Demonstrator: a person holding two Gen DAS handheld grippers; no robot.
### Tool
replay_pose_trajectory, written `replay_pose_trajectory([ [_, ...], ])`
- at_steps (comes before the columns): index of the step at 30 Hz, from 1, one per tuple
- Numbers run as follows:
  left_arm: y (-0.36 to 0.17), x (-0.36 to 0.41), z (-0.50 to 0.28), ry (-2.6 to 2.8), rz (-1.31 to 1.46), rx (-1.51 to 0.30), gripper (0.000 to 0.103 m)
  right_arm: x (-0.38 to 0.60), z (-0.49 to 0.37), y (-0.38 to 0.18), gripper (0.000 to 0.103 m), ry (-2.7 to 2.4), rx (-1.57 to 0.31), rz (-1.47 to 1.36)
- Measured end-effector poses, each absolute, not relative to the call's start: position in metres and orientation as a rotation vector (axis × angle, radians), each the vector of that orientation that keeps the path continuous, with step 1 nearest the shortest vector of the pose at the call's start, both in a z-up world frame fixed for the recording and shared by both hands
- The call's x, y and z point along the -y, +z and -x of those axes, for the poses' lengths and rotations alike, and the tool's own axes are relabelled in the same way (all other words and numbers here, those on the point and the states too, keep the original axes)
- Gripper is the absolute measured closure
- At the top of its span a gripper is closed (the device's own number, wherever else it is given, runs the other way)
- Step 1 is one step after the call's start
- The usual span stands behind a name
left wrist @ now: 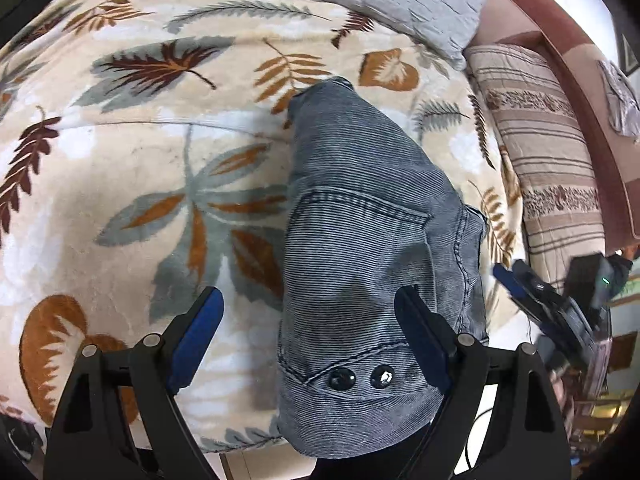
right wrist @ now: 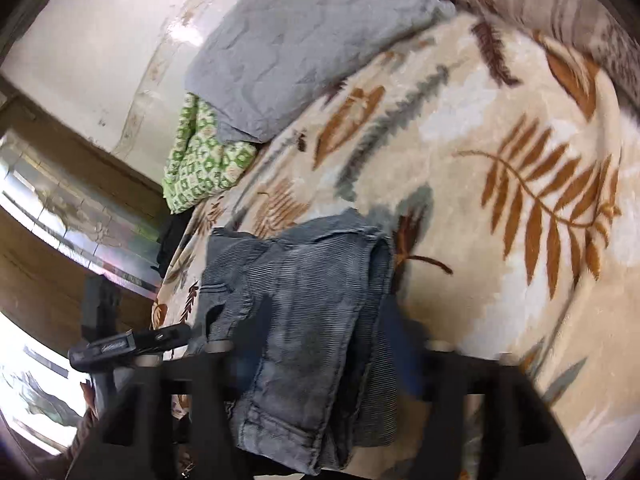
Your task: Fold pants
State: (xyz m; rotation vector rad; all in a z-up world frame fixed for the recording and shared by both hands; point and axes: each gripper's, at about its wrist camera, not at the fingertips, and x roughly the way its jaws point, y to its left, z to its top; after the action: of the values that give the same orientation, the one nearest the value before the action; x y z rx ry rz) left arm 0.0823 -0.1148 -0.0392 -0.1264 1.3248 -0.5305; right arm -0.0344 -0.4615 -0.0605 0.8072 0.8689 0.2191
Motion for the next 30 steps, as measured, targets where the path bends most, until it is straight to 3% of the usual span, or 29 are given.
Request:
replay_pose_trajectory([
  [7,-0.059,0.133,-0.096,-0.584,0.148,-1.402,0.014,0.450,0.009,-0.107,0.036,0.402,-0.883,-0.957],
  [10,-0.065,0.145,-0.100,-0.582,0.123,-1.397,0.014,0.445,-0.006,-0.104,0.021,0.532,-0.863,-0.972],
  [11,-0.068,0.146,-0.102,-0.585,0.134,-1.402,0.014,0.443,-0.011,-0.105,0.021,0.527,-0.897,-0.928],
  [13,-0.072,0.143,-0.105,-0.591,0.197,-1.424,0.016,0.439,-0.014,-0.105,0.029,0.498,-0.940,-0.854],
  [14,-0.073,0.140,-0.104,-0.603,0.224,-1.426,0.028,0.438,-0.014,-0.101,0.031,0.481,-0.953,-0.834],
  [15,-0.070,0.138,-0.102,-0.631,0.252,-1.424,0.051,0.435,-0.013,-0.097,0.045,0.447,-0.972,-0.794],
  [16,-0.068,0.137,-0.101,-0.640,0.258,-1.423,0.054,0.432,-0.011,-0.093,0.060,0.424,-0.988,-0.768],
  [18,-0.058,0.137,-0.097,-0.641,0.249,-1.397,0.069,0.429,-0.008,-0.085,0.066,0.416,-0.993,-0.792],
  [21,-0.046,0.135,-0.096,-0.645,0.254,-1.379,0.073,0.423,-0.012,-0.068,0.067,0.445,-0.974,-0.816],
  [30,0.009,0.087,-0.128,-0.556,0.246,-1.226,0.070,0.377,-0.074,-0.021,0.063,0.531,-0.950,-0.768],
])
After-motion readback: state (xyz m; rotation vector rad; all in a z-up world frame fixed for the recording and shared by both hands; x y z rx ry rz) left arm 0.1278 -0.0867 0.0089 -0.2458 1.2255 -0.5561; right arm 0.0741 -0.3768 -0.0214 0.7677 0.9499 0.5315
